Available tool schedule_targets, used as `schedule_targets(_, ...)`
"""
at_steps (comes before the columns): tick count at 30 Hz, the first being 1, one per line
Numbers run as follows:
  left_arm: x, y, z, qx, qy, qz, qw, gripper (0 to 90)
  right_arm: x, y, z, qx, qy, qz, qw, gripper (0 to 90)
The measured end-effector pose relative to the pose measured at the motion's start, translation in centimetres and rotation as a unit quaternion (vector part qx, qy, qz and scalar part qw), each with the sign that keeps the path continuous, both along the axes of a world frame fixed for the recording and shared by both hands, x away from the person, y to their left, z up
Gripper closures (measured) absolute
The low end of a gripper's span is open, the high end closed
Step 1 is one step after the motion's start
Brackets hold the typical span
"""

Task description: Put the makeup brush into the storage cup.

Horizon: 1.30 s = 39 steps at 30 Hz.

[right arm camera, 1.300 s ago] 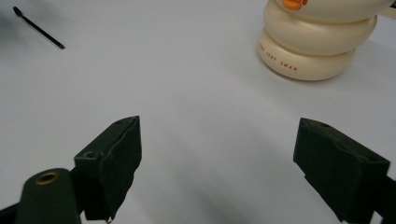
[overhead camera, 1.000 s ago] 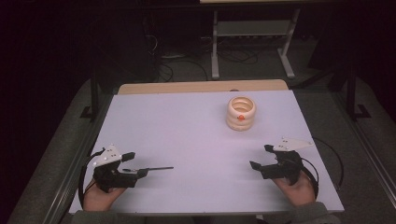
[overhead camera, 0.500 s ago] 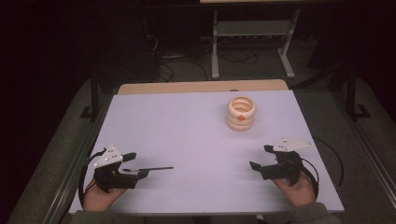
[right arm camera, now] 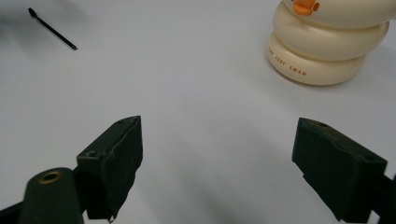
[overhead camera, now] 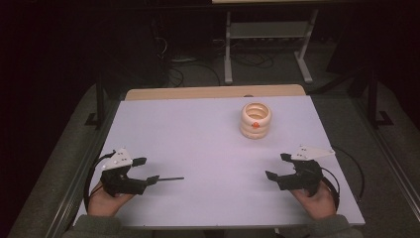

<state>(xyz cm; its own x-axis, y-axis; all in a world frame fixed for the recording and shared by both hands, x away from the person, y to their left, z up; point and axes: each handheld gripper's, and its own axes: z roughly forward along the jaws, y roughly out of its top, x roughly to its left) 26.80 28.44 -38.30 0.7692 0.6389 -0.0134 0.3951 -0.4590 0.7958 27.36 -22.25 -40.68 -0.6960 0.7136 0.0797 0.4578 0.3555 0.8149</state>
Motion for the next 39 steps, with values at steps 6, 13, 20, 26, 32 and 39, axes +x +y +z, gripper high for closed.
schedule_targets(6,0.5,-0.1,0.6,0.018,0.000,-0.012,0.9998,23.9,0.0,0.1,0.1,0.000,-0.001,0.003,1.0000,15.4)
schedule_targets(13,1.7,-0.7,0.1,0.050,0.011,-0.035,0.9980,28.5,0.1,0.1,0.0,0.001,0.003,0.005,1.0000,15.5)
schedule_targets(20,3.1,-1.3,-1.0,0.084,0.036,-0.056,0.9942,37.3,0.2,0.1,-0.2,0.002,0.003,0.011,0.9999,15.4)
schedule_targets(26,4.1,-1.5,-2.0,0.109,0.066,-0.062,0.9899,45.1,0.3,0.1,-0.3,0.001,0.004,0.013,0.9999,15.4)
schedule_targets(32,4.5,-2.0,-2.9,0.129,0.094,-0.075,0.9843,52.2,0.3,0.3,-0.3,0.001,0.010,0.014,0.9999,15.5)
schedule_targets(39,4.6,-2.2,-3.4,0.147,0.112,-0.086,0.9789,58.8,0.3,0.4,-0.4,0.000,0.012,0.019,0.9998,15.6)
